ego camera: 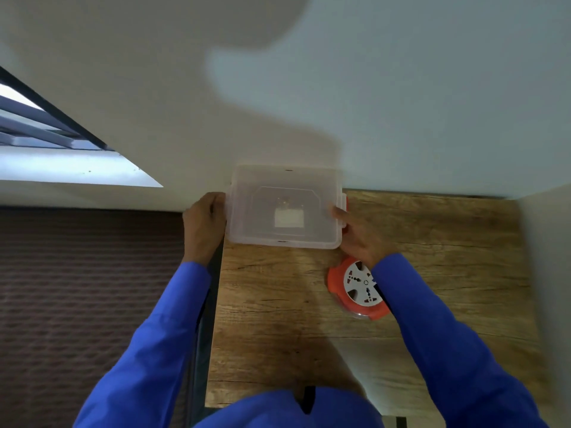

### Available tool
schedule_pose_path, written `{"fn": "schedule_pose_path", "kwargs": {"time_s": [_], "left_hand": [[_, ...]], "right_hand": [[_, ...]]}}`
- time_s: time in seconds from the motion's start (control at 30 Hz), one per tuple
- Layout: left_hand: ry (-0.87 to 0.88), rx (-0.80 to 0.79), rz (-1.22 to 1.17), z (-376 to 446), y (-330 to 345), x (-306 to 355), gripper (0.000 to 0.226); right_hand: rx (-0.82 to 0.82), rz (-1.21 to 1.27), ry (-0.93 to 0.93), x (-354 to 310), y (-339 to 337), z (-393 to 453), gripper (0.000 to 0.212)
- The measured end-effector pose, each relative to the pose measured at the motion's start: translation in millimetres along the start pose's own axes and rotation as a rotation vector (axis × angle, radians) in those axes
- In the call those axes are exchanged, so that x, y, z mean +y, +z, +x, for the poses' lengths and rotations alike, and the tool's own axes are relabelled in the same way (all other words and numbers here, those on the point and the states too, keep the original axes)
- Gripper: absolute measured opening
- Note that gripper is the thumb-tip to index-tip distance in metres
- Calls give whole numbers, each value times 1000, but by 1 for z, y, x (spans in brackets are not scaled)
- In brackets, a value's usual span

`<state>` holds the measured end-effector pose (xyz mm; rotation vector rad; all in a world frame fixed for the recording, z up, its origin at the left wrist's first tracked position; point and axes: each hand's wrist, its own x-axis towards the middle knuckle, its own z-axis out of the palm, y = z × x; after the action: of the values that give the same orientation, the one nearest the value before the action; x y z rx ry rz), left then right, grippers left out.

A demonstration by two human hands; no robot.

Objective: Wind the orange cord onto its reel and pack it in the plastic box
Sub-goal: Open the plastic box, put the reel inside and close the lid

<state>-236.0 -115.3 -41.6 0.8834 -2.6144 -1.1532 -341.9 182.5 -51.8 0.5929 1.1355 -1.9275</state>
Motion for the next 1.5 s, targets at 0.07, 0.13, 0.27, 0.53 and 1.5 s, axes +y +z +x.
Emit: {"fn": "schedule_pose_path", "kwargs": {"time_s": [0.07,0.13,0.27,0.53,1.5], "left_hand": [[7,-15,24,2,0,2,29],[-21,-38,-20,0,3,5,30],[-93,-118,-109,-8,7,7,47],[-115,-111,-190,-3,2,-1,35],[-826,-90,-1377,-21,13,-7,47]], "right_hand": [[8,74,-1,-2,2,-3,55],[32,154,21,-2,-4,-1,43],[92,145,6,1,-10,-2,37],[73,-159,-12,-12,5,-1,66],[119,-1220,-149,-41,-26,-161,37]]}}
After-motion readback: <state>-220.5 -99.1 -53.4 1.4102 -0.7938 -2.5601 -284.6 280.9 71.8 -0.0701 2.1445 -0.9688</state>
